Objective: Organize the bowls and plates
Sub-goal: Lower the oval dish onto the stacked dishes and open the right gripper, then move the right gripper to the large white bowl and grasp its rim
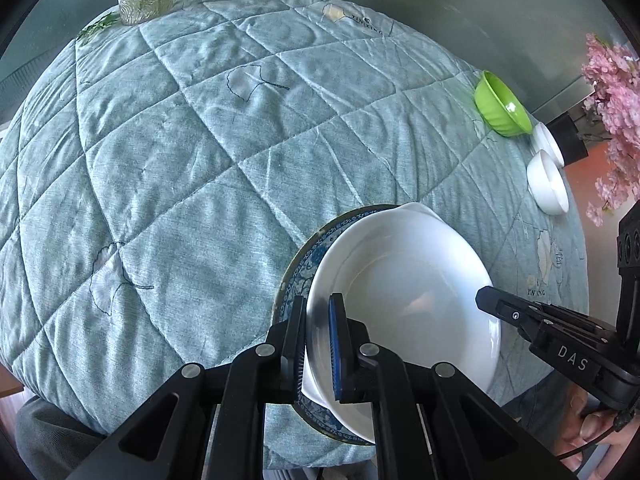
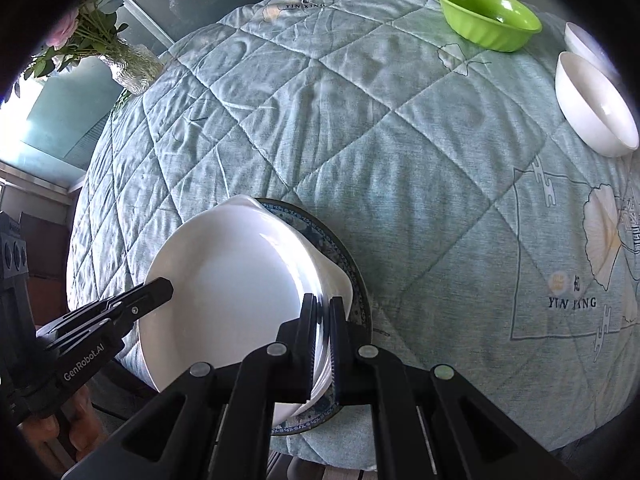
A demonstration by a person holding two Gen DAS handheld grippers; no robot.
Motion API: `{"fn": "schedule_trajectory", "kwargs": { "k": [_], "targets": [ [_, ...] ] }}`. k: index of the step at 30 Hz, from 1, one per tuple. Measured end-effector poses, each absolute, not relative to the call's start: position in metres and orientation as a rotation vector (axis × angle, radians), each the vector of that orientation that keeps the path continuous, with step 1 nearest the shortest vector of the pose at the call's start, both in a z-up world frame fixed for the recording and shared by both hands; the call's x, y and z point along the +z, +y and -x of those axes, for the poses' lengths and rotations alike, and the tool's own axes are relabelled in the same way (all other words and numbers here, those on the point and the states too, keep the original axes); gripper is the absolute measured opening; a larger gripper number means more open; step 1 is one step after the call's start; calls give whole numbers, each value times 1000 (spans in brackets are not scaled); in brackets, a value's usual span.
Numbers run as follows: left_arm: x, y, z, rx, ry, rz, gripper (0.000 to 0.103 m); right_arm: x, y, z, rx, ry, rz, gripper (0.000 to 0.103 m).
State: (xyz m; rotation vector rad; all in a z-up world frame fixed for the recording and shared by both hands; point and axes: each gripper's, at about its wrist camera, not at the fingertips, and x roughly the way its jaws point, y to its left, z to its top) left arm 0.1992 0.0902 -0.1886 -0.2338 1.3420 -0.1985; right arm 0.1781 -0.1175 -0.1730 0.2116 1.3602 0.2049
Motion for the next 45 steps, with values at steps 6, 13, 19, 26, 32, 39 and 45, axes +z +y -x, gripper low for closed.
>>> {"fn": "schedule_trajectory", "kwargs": {
  "k": [6,13,19,26,32,39,45],
  "targets": [
    [-191,90,-196,-194,1372,230,7,-176,-115,-176,211,1371,-215,7],
    [-194,85,-193,-193,1391,195,8,-177,-110,-174,212,1370,-189,9],
    [-193,86,-190,-211,1391,213,8,-171,-115,-173,204,1354,-169,9],
    [-182,92,-189,-221,1374,200,14,-155,-126,-165,220,1301,-147,36],
    [-164,93,-180,-221,1319,165,15,-159,-130,-157,224,1325,-150,21],
    [-85,68,-159,-141,970,-28,103,-127,-159,-148,188,1194,-165,103],
    [-75,36,-183,-244,1041,10,103,-98,-201,-154,147,1130,-160,103]
  ]
}}
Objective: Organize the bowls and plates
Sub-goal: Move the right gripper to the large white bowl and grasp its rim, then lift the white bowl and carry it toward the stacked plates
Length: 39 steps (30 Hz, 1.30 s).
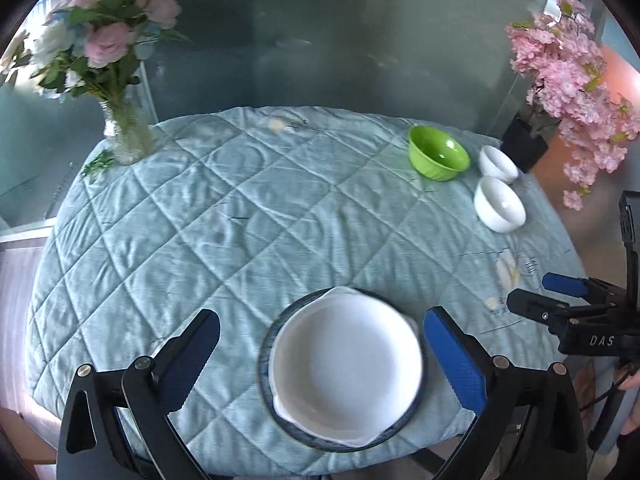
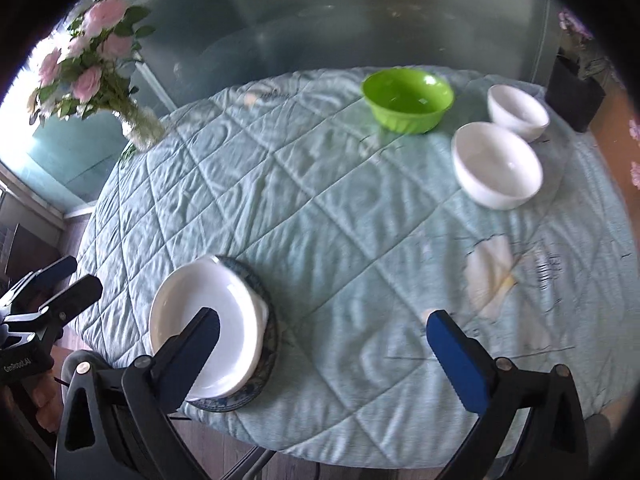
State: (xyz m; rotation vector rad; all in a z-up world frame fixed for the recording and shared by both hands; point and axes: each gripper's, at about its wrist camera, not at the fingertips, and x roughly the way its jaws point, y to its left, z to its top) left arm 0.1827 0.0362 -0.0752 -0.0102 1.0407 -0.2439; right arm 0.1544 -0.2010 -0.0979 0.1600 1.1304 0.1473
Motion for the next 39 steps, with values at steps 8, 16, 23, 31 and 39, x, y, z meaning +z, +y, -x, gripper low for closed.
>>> {"fn": "schedule_trajectory", "kwargs": {
  "k": [8,16,23,31,39],
  "targets": [
    [-70,-40,-226,-364,1097,7,102,-97,-288,-181,9,1146,-238,103],
    [-85,-129,-310,-440,1186,77,102,-111,-390,-225,-180,1158,-367,103],
    [-110,-216,-371,-505,1239,-11,101,-137,-401,-261,-146,1212,-381,95],
    [-166,-278,-411,-588,1362,-12,62,-167,-422,-281,-185,1258,-453,32],
    [-199,-322,-424,-595,1405,-77,20,-177,-422,-282,-123,1244,-497,7]
  ]
}}
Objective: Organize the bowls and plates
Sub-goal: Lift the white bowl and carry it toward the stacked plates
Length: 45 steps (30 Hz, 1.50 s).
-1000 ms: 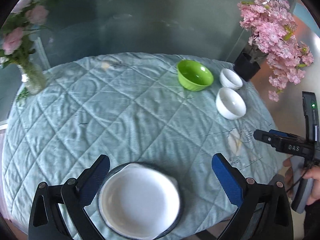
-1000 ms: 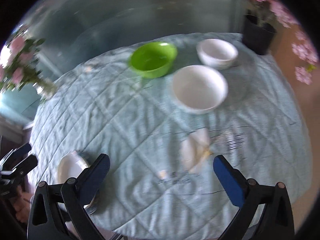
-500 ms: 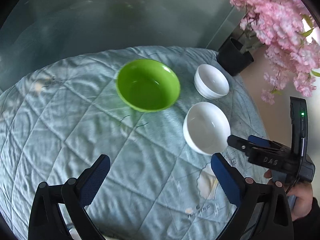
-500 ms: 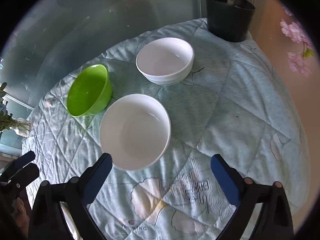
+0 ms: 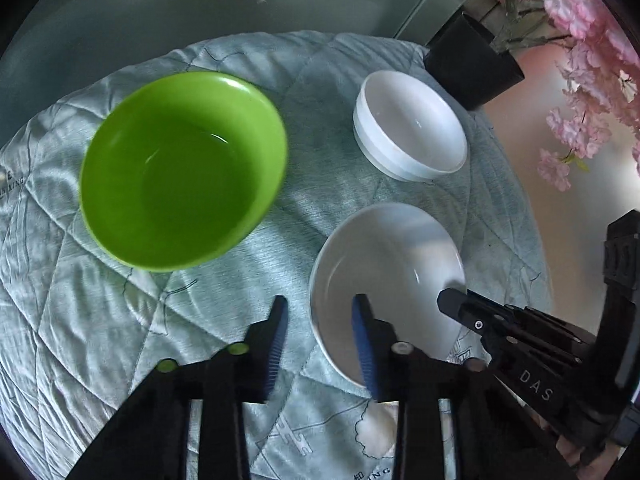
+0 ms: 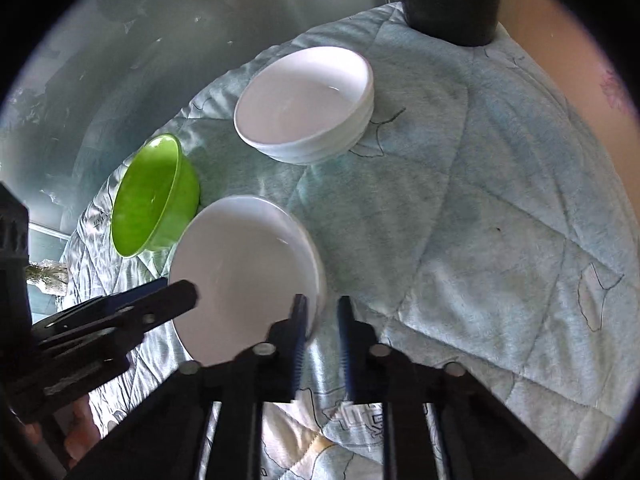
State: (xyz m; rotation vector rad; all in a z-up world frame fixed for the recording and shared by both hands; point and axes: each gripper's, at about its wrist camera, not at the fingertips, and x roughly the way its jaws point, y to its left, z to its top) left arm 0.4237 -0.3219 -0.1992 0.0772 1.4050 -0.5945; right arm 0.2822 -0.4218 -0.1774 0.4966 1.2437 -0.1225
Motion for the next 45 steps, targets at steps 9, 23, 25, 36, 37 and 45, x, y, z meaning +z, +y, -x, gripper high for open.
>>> {"fn": "schedule_trajectory", "kwargs": {
  "k": [9,23,25,36,37,45],
  "targets": [
    [-210,-334,-427,-580,1424,-119,4,-186,-420,-289,-169,1274,-476,4],
    [-198,-335,-410,-585,1401,-186,3,-177,-415,-289,-174,1264,-461,4],
    [-184,-333,-403,-583,1388,-192,3,-167,-413,-283,-171,1252,-452,4],
    [-67,-288,-339,-562,1295,-168,2,-61,-380,-229,-157,1123,-382,4],
    [-55,-285,-331,-560,1284,-155,2,-54,-376,-224,-159,1113,-380,4],
    [5,-238,-274,-548,1230,-100,2,-4,-339,-180,-130,1039,-353,4]
  ]
}}
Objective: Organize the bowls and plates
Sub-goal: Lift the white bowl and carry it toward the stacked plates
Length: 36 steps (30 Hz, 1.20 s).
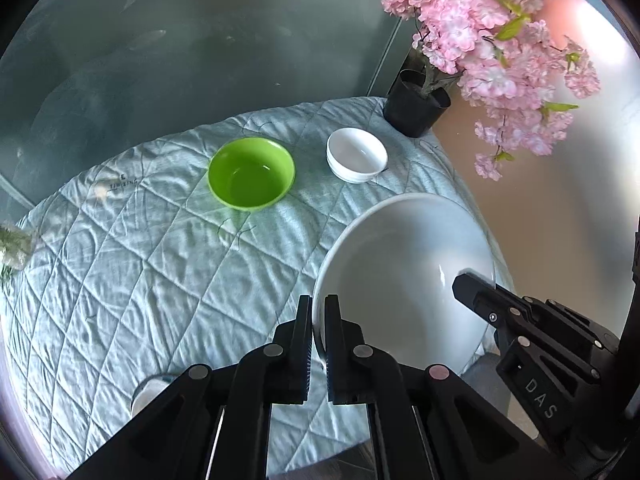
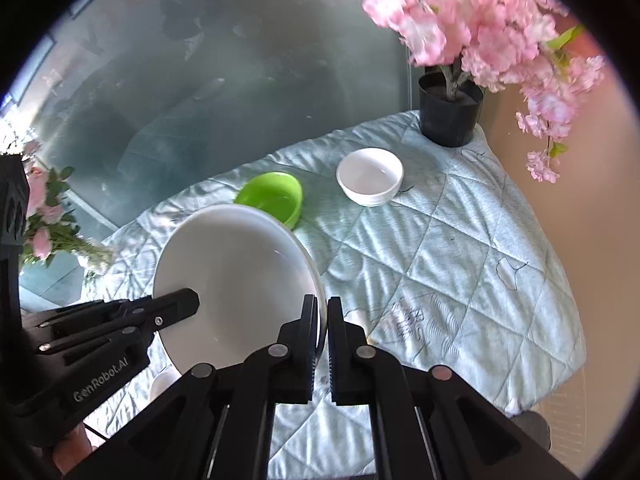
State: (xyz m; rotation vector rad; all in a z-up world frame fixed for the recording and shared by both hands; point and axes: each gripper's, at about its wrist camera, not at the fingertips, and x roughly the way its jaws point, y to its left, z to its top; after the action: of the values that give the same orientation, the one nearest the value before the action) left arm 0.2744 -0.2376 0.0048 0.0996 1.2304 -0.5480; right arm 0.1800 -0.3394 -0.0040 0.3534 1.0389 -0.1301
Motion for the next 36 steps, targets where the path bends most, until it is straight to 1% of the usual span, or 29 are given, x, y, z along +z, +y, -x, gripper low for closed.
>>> {"fn": "schedule_trajectory", "kwargs": {
  "k": [7,12,25,31,36],
  "targets": [
    [25,-203,-228,-521,1227,-86,2,14,-311,-147,-94,1024,-309,4],
    [18,-185,-201,-504,1237,-75,1,13,-290,-122,-79,1030,-284,5],
    [-39,-147,-156,-435,1328,-32,2,-34,-266,-92,-8,1135,-307,5],
    [-80,-137,-150,-406,1398,-3,2,-67,-261,-90,16,1203,-332,5],
    [-106,-141,-153,-412,1422,18,2,-85,-265,-92,11,1231,-344,5]
  ]
}}
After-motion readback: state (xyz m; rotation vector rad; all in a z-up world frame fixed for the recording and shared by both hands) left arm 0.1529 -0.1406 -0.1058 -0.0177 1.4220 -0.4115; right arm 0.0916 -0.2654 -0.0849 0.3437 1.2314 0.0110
